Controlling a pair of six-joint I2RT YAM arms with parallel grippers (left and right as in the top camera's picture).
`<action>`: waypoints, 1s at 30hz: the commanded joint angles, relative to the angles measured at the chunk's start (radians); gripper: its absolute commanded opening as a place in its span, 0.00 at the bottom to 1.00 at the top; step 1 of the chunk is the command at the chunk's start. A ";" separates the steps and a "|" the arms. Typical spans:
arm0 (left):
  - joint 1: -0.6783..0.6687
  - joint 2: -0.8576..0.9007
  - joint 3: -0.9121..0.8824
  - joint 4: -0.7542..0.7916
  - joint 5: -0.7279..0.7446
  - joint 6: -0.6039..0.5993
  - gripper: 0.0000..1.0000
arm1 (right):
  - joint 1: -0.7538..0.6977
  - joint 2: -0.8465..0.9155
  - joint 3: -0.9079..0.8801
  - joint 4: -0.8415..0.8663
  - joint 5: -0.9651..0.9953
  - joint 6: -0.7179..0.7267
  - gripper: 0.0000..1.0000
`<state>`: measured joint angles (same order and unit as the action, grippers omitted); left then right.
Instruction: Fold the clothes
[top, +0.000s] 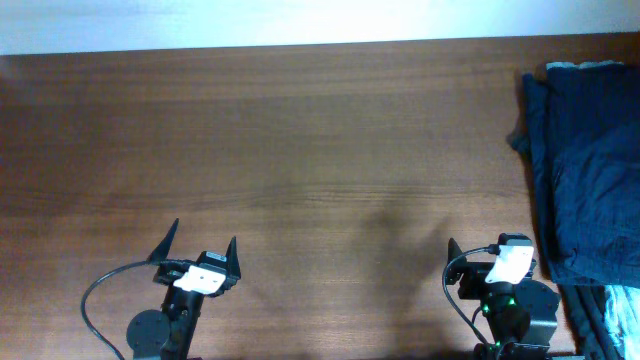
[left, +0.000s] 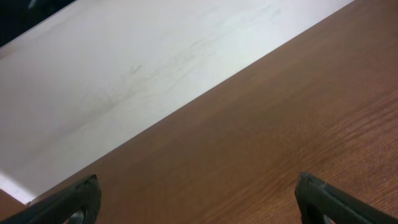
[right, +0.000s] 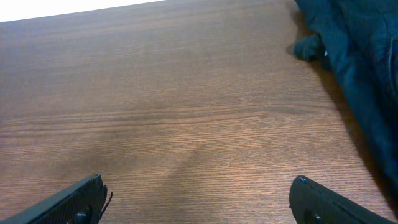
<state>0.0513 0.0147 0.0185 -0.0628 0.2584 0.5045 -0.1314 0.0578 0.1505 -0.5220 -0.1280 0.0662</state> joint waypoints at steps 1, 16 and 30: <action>-0.005 -0.003 -0.006 0.002 0.008 -0.002 0.99 | -0.006 -0.006 -0.006 -0.001 0.002 -0.006 0.99; -0.005 -0.003 -0.006 0.002 0.008 -0.002 0.99 | -0.006 -0.006 -0.006 -0.001 0.002 -0.006 0.99; -0.005 -0.003 -0.006 0.000 0.008 -0.002 0.99 | -0.006 -0.006 -0.006 0.021 0.002 -0.006 0.99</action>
<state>0.0513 0.0147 0.0185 -0.0628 0.2584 0.5045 -0.1314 0.0578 0.1493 -0.5072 -0.1280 0.0666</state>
